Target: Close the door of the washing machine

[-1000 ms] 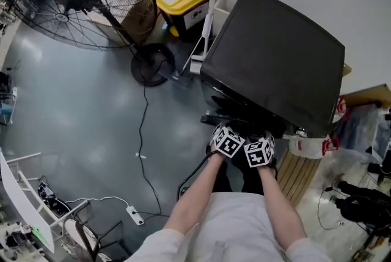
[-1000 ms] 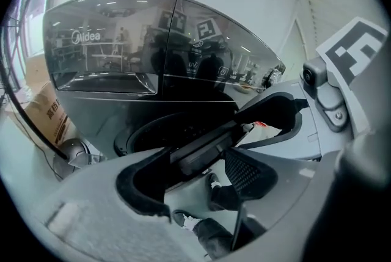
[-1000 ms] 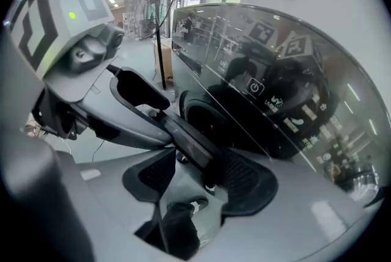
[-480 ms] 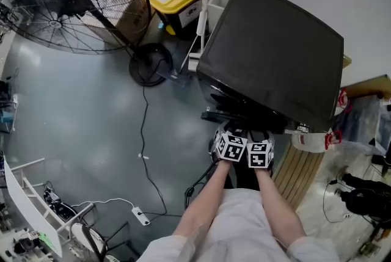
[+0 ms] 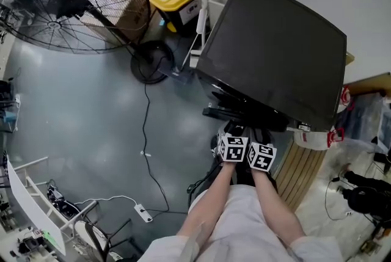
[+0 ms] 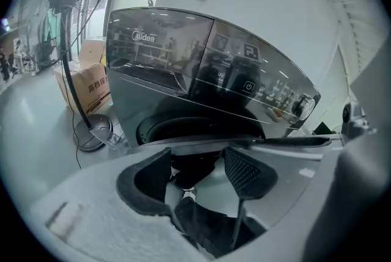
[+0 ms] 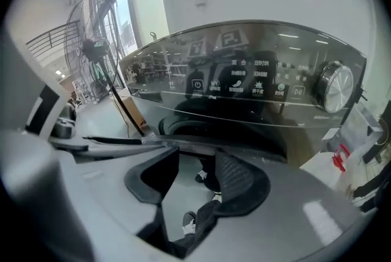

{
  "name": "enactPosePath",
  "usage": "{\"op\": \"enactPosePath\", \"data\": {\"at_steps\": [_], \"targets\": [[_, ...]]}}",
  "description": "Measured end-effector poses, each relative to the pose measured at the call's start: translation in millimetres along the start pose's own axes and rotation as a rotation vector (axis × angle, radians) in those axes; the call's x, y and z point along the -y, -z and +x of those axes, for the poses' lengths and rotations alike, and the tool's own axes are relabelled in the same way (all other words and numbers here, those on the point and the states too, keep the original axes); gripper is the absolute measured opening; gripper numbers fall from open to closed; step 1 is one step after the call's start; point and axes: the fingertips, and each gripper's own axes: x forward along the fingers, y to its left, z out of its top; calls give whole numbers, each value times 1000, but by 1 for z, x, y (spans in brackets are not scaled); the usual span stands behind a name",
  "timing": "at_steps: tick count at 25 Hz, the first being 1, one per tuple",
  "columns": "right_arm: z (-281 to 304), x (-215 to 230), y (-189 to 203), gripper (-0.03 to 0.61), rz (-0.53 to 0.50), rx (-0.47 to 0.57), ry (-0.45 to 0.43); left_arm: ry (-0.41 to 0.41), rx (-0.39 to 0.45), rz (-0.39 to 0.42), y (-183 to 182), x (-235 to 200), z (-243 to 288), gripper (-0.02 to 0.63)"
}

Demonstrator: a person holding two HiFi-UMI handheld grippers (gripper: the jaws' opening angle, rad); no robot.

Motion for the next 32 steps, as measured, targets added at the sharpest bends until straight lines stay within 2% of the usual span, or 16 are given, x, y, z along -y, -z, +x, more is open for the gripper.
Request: {"op": "enactPosePath", "data": {"at_steps": [4, 5, 6, 7, 12, 14, 16, 17, 21, 25, 29, 32], "targets": [[3, 4, 4, 163, 37, -20, -17, 19, -9, -48, 1, 1, 2, 260], [4, 7, 4, 152, 56, -21, -20, 42, -19, -71, 1, 2, 1, 214], [5, 10, 3, 138, 72, -22, -19, 69, -28, -93, 1, 4, 0, 104], [5, 11, 3, 119, 79, -25, -18, 90, -34, -109, 0, 5, -1, 61], [5, 11, 1, 98, 72, -26, -29, 85, -31, -118, -4, 7, 2, 43], [5, 14, -1, 5, 114, -13, -49, 77, -19, -104, -7, 9, 4, 20], [7, 20, -2, 2, 171, 3, -59, 84, 7, -85, -10, 8, 11, 18], [9, 22, -1, 2, 187, 6, -57, 92, 18, -91, -12, 6, 15, -11], [13, 28, 5, 2, 219, 11, -52, 98, 19, -129, -17, 2, 17, -14], [15, 35, -2, 2, 243, 49, -76, 175, -25, -146, -18, 20, 21, -14], [13, 39, -2, 2, 279, 52, -68, 140, -21, -190, -20, 19, 20, -14], [14, 44, -3, 2, 293, 56, -44, 151, -9, -237, -22, 19, 20, -15]]}}
